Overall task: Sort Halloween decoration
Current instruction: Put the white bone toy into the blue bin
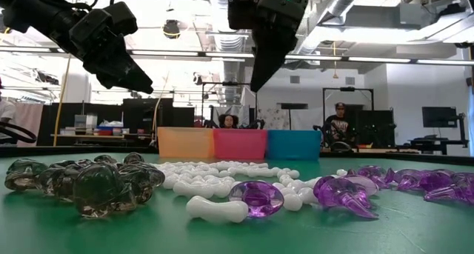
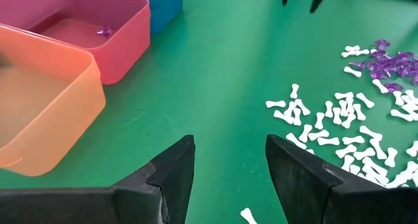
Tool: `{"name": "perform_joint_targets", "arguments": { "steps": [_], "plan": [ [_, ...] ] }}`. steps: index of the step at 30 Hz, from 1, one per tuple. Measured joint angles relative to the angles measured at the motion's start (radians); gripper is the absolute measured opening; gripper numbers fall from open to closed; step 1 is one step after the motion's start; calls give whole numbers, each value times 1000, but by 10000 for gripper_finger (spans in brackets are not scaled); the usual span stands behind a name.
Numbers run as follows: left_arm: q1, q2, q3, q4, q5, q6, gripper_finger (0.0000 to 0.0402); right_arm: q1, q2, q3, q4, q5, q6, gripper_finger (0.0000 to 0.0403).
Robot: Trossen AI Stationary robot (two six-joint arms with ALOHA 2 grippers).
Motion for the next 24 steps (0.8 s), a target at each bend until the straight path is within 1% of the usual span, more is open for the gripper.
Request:
{"name": "perform_joint_targets", "arguments": {
  "steps": [3,14,24],
  "plan": [
    [0,0,0,-2,0,0,179,13,43,2,51,-16,-1,147],
    [0,0,0,-15,8,0,179,46,172,0,39,-39,3,147],
    [0,0,0,-23,8,-4,179,46,210,0,61,-74,2,147]
  ]
}}
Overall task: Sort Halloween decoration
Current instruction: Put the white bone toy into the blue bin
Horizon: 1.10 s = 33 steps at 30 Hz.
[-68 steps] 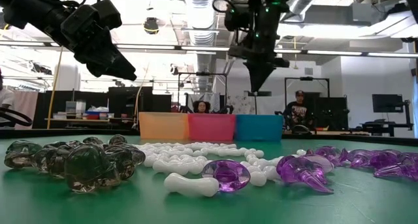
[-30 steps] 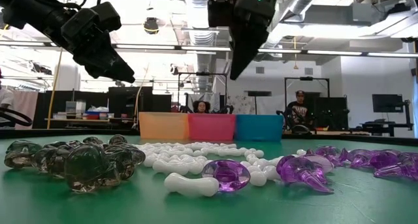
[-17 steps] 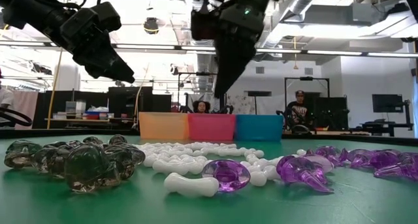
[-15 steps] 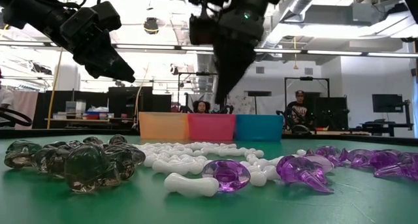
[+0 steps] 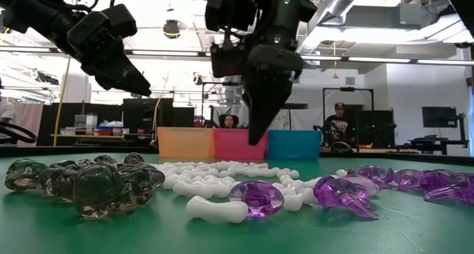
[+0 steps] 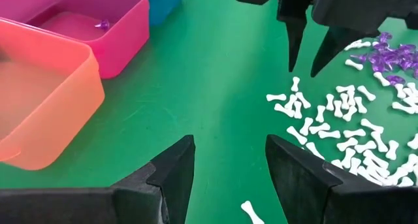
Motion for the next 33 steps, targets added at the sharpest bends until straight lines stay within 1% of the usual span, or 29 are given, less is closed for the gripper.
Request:
{"name": "perform_joint_targets", "arguments": {
  "steps": [5,14,23,26,33],
  "plan": [
    [-1,0,0,-2,14,-1,179,4,54,-2,-15,-7,-4,147],
    [-1,0,0,-4,13,-11,179,-7,66,0,-4,-7,-8,145],
    [-2,0,0,-3,14,-16,179,-4,66,0,7,-4,-10,119],
    [-2,0,0,-4,15,-18,179,-4,66,0,13,19,-10,110],
    [-2,0,0,-6,18,-22,179,9,66,0,7,32,-11,68]
  ]
}}
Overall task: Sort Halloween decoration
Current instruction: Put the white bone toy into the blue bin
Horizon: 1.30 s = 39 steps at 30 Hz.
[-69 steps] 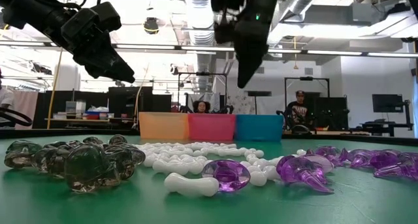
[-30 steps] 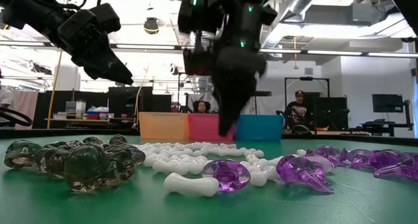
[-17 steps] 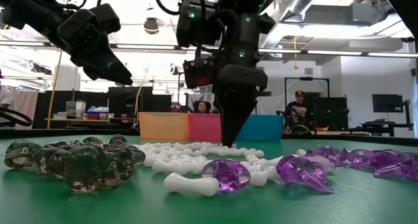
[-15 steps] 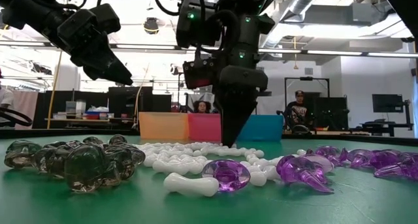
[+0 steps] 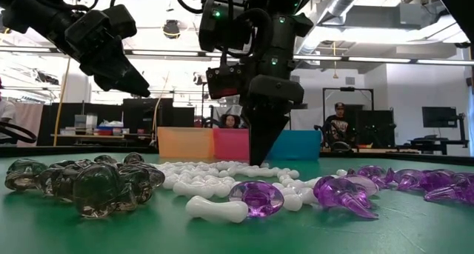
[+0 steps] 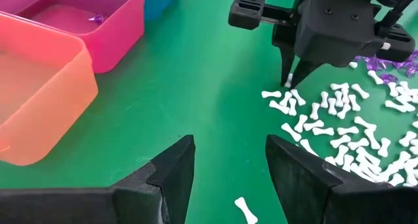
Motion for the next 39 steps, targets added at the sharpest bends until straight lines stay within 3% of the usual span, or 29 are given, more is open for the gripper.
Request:
{"name": "perform_joint_targets", "arguments": {
  "steps": [10,25,32,39],
  "plan": [
    [0,0,0,0,1,0,179,3,-2,0,-13,3,-3,16],
    [0,0,0,-1,2,0,179,-48,-53,-2,-66,-6,-44,21],
    [0,0,0,-1,2,0,179,-157,-164,-2,-121,6,-103,21],
    [0,0,0,-1,2,-2,179,-366,-275,-1,-164,49,-173,22]
  ]
}}
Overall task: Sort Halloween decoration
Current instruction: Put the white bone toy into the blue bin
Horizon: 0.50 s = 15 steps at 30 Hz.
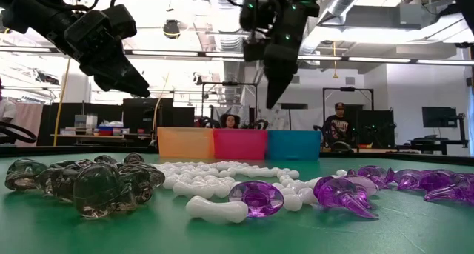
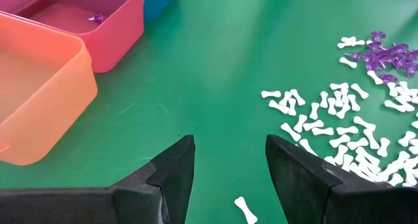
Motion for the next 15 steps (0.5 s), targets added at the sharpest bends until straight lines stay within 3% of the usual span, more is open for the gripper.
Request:
{"name": "perform_joint_targets", "arguments": {
  "steps": [7,15],
  "plan": [
    [0,0,0,0,-1,-2,179,-234,-13,1,-4,25,-10,28],
    [0,0,0,0,-1,-11,179,-340,47,0,19,78,-35,87]
  ]
}}
